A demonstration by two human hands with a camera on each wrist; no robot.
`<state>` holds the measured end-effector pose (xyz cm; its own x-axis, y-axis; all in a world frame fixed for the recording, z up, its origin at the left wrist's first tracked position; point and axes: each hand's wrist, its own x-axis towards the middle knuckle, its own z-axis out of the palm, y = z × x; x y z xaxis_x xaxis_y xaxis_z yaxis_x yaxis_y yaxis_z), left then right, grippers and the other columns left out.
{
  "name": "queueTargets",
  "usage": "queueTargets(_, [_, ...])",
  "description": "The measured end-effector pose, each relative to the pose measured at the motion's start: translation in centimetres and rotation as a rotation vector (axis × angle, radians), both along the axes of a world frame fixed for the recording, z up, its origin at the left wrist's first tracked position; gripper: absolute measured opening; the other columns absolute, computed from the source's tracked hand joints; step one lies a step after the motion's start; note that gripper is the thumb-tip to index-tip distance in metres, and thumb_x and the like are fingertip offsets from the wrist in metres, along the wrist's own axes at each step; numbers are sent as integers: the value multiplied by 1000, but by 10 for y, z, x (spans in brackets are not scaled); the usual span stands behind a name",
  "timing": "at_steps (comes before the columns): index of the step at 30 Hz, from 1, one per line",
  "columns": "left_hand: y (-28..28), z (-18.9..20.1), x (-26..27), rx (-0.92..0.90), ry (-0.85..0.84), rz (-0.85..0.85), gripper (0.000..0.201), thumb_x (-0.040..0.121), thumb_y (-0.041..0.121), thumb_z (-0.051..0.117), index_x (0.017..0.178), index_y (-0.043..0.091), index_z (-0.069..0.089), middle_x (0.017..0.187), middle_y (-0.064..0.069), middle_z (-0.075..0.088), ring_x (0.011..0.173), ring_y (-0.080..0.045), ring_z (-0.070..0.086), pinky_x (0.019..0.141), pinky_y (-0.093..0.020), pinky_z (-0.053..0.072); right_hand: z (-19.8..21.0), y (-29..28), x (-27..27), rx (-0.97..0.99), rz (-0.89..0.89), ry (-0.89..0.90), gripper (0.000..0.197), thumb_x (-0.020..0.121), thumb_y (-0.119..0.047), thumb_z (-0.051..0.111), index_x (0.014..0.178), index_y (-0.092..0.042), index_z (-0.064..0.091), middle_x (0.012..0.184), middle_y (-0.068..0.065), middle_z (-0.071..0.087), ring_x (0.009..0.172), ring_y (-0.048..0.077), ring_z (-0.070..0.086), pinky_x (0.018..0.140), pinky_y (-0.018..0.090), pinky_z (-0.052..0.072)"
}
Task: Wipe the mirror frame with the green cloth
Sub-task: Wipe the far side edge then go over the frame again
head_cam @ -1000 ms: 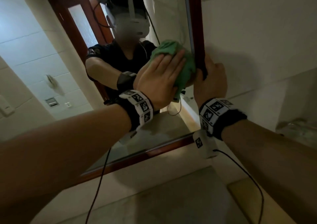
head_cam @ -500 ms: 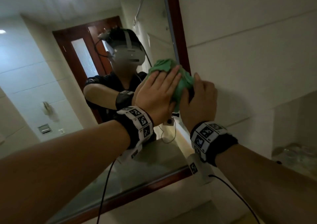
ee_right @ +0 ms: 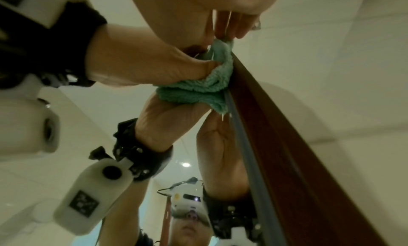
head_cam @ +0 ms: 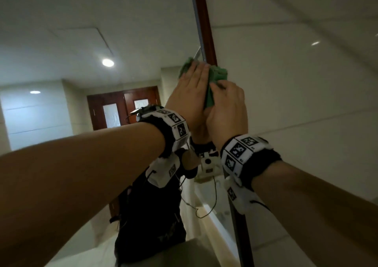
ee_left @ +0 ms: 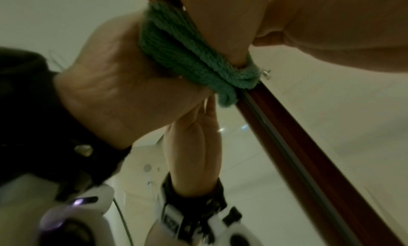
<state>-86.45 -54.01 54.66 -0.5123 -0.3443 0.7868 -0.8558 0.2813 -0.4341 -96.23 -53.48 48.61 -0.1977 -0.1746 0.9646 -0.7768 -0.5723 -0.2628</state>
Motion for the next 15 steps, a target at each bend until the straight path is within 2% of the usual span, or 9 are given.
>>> queueTargets(3, [-3, 28, -10, 38, 86, -100, 81, 92, 33, 52, 150, -1, 7, 157, -17, 12, 145, -28, 7, 119, -37, 4, 22, 2, -4, -47, -21, -17, 43, 87, -4, 53, 130, -2, 55, 135, 18, 52, 125, 33, 45, 103, 41, 42])
queueTargets(5, [-7, 39, -21, 48, 130, -170, 78, 93, 27, 53, 149, -2, 7, 156, -19, 12, 145, -28, 10, 119, -39, 11, 39, 6, -9, 10, -37, -22, 43, 88, -6, 52, 131, -5, 53, 137, 16, 49, 127, 31, 42, 105, 42, 40])
queueTargets(8, [-13, 44, -30, 79, 224, -248, 80, 93, 21, 54, 151, 2, 1, 158, -15, 5, 146, -24, 9, 119, -33, 10, 63, 10, -18, -22, -57, 29, 38, 96, -14, 44, 132, -10, 54, 138, 9, 50, 128, 24, 40, 104, 30, 34])
queueTargets(10, [-13, 42, -30, 111, 252, -279, 98, 85, 22, 67, 151, 4, -3, 158, -15, -1, 145, -24, 7, 118, -31, 10, 76, 12, -23, 46, -72, 104, 36, 100, -17, 38, 130, -11, 56, 136, 8, 53, 124, 21, 45, 98, 24, 34])
queueTargets(12, [-12, 37, -27, 116, 205, -252, 117, 72, 28, 78, 151, 5, -6, 158, -16, -3, 145, -27, 6, 118, -39, 13, 84, 11, -25, 201, -94, 142, 35, 102, -16, 35, 130, -7, 55, 133, 12, 54, 120, 24, 51, 96, 27, 37])
queueTargets(14, [-10, 21, -23, 97, 216, -215, 117, 71, 34, 76, 151, 5, -4, 156, -19, 1, 144, -31, 10, 117, -45, 19, 87, 11, -25, 289, -102, 121, 33, 101, -16, 35, 122, -5, 57, 123, 15, 60, 111, 29, 58, 87, 32, 42])
queueTargets(15, [-6, 8, -21, 68, 248, -177, 113, 72, 36, 74, 151, 5, -1, 154, -21, 8, 142, -33, 16, 115, -46, 23, 89, 10, -24, 295, -110, 110, 31, 99, -18, 38, 118, -6, 59, 117, 15, 63, 107, 32, 59, 82, 35, 43])
